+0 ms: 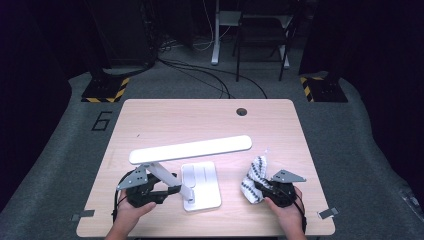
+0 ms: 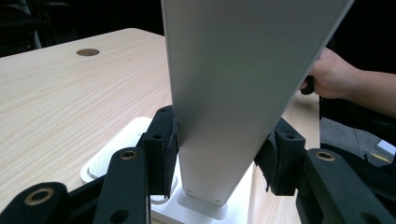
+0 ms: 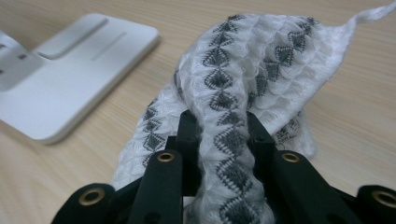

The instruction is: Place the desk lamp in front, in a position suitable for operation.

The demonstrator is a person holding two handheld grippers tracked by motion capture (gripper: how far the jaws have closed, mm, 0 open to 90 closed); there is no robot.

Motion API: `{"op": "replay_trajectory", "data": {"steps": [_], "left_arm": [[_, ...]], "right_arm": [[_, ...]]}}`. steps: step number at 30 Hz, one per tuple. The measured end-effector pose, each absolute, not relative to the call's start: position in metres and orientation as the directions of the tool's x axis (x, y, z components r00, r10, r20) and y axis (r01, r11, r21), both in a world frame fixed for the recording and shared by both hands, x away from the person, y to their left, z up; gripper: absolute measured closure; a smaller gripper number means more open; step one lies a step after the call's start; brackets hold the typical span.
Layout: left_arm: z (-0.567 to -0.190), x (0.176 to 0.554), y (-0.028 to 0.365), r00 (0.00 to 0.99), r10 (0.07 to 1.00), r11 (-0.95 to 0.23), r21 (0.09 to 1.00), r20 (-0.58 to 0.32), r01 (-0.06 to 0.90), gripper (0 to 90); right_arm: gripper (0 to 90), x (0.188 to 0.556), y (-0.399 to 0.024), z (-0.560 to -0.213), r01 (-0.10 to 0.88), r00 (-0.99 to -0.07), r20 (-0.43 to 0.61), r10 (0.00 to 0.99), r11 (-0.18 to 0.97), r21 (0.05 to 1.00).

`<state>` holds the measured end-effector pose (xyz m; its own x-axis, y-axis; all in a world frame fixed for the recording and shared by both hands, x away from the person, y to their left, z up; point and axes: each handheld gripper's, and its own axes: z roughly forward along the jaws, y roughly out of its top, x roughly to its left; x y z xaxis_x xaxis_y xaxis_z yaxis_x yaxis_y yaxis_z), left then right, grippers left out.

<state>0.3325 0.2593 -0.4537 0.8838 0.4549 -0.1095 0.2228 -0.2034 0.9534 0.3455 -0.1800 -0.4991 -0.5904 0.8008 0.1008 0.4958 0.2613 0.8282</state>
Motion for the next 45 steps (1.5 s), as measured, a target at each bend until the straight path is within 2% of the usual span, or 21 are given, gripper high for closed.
{"op": "replay_trajectory", "data": {"steps": [11,21,27,30,45], "left_arm": [[-0.454,0.334,0.259,0.891,0.441,-0.204,0.954,-0.111,0.220,53.1],[-0.454,0.333,0.259,0.893,0.438,-0.205,0.955,-0.106,0.214,53.2],[-0.455,0.333,0.259,0.892,0.439,-0.204,0.955,-0.106,0.214,53.2],[-0.454,0.333,0.259,0.891,0.441,-0.206,0.955,-0.106,0.215,53.2],[-0.456,0.333,0.259,0.894,0.434,-0.193,0.958,-0.113,0.214,53.1]], "right_arm": [[72.4,0.329,-0.109,-0.482,0.389,-0.761,0.097,0.642,0.331,0.859],[72.0,0.327,-0.036,-0.507,0.345,-0.854,0.056,0.517,0.482,0.805],[72.2,0.335,-0.036,-0.511,0.360,-0.855,0.065,0.515,0.498,0.789],[72.2,0.342,-0.037,-0.509,0.338,-0.858,0.027,0.513,0.526,0.780],[72.2,0.378,-0.054,-0.509,0.409,-0.797,0.038,0.602,0.494,0.767]]}}
